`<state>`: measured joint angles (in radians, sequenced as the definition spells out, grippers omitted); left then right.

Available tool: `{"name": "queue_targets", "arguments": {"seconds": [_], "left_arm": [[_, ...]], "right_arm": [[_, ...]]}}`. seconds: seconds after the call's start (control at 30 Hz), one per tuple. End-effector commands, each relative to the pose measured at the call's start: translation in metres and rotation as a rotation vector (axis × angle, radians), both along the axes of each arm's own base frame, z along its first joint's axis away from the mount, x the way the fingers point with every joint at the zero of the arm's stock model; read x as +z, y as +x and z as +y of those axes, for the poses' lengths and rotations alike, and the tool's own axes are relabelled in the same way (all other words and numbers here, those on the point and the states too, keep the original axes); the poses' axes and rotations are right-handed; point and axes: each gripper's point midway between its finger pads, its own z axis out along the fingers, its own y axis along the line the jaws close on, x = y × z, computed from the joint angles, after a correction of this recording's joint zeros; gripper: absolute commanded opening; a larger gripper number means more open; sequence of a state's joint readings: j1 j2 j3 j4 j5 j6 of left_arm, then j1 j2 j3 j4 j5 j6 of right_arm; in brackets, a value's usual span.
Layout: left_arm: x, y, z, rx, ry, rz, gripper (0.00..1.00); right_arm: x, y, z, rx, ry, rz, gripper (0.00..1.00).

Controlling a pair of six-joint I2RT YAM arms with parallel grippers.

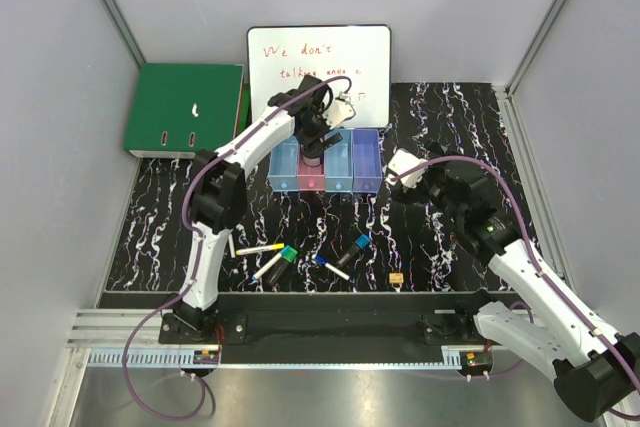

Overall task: Sort the stationery into containers
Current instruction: Place the stationery in the storage box, then pick up the stationery from the corner of the board.

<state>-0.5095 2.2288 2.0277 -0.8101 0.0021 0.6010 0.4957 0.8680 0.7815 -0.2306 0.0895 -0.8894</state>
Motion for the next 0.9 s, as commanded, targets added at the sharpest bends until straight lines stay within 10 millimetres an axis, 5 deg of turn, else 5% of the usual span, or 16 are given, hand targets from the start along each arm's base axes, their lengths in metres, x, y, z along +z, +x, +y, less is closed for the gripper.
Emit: {"name": "queue_targets", "arguments": {"seconds": [0.0, 0.17, 0.33, 0.37, 0.43, 0.47, 0.53, 0.7, 0.8, 0.87], "left_arm": [[0.036, 0.023, -0.003, 0.040, -0.042, -0.128, 0.87], [0.065, 0.025, -0.006, 0.054, -0.093, -0.205, 0.86], [0.113, -0.004, -0.012, -0.032, -0.195, -0.235, 0.86], [0.106, -0.017, -0.015, -0.077, -0.203, -0.203, 0.86], [0.122, -0.046, -0.018, -0.153, -0.222, -0.198, 0.85], [0.110, -0.067, -0.023, -0.244, -0.222, -0.150, 0.84], [0.127, -0.107, -0.029, -0.365, -0.248, -0.150, 0.84], [0.090, -0.196, -0.057, -0.555, -0.249, 0.081, 0.84], [0.054, -0.232, -0.074, -0.571, -0.193, 0.190, 0.84], [0.033, -0.238, -0.083, -0.540, -0.165, 0.230, 0.84]], "right_arm": [[0.012, -0.002, 0.000, -0.002, 0.019, -0.032, 1.00], [0.012, -0.002, -0.001, -0.007, 0.013, -0.033, 1.00], [0.017, -0.002, -0.005, -0.018, 0.006, -0.043, 1.00], [0.017, -0.002, -0.004, -0.016, 0.005, -0.041, 1.00], [0.020, -0.004, -0.007, -0.021, -0.003, -0.045, 1.00], [0.023, -0.004, -0.008, -0.025, -0.002, -0.053, 1.00], [0.030, -0.002, -0.014, -0.068, 0.003, -0.068, 1.00], [0.052, 0.000, -0.039, -0.216, 0.024, -0.125, 1.00], [0.061, 0.003, -0.056, -0.317, 0.024, -0.148, 1.00], [0.071, 0.003, -0.070, -0.389, 0.033, -0.174, 1.00]]}}
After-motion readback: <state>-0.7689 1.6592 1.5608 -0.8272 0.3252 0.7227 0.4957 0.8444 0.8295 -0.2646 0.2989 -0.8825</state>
